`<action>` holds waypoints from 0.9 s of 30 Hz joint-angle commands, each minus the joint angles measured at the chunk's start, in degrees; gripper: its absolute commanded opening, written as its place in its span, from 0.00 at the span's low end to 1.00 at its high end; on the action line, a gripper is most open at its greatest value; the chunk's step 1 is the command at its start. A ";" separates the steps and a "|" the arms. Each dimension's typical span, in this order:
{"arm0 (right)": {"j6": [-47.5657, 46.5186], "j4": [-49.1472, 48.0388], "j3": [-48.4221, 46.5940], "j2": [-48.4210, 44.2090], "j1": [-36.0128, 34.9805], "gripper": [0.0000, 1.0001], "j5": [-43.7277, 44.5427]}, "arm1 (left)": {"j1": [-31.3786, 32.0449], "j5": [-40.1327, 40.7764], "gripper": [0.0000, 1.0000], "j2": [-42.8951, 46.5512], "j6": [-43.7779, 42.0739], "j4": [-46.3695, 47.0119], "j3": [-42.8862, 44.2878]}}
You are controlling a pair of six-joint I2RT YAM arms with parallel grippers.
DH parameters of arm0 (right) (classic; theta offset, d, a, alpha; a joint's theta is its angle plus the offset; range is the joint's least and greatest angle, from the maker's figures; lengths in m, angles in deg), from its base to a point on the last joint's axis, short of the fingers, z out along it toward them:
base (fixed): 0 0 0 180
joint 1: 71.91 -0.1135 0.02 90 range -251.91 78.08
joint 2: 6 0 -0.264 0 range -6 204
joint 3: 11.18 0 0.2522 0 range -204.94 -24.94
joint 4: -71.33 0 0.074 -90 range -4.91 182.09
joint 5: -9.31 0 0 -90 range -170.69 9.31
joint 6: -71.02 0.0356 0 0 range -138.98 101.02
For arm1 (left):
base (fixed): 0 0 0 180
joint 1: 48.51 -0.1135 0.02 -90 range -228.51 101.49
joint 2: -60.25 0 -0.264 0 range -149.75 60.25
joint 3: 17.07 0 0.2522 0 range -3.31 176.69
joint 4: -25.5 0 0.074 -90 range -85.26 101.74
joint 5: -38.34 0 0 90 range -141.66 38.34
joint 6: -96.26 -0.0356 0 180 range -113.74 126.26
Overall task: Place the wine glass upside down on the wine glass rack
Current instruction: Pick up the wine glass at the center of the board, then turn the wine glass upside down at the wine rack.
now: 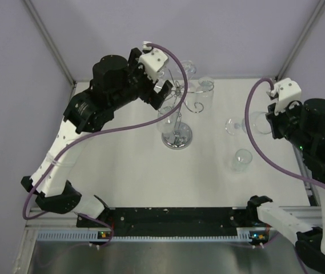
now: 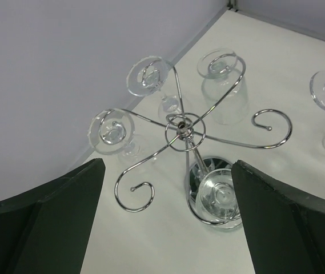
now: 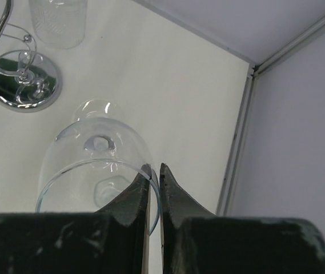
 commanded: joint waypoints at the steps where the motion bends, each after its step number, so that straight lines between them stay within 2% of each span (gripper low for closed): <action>1: -0.94 -2.81 -5.12 -3.68 0.32 0.00 2.37 | -0.25 -6.98 0.99 1.37 4.60 6.62 -0.77; 8: -1.55 -5.18 -12.14 -2.72 0.41 0.00 2.20 | -0.25 -12.78 0.99 -1.97 8.46 6.26 1.78; 15: 1.25 -10.27 -22.43 3.08 0.32 0.00 -4.12 | -0.25 -16.39 0.99 -3.38 12.77 7.58 2.05; 23: 7.50 -16.69 -24.98 7.03 0.41 0.00 -15.72 | -0.16 -22.81 0.99 -3.90 19.98 12.23 0.99; 27: 9.08 -18.01 -25.16 8.09 0.32 0.00 -18.71 | -0.08 -22.90 0.96 -4.52 21.56 14.35 0.29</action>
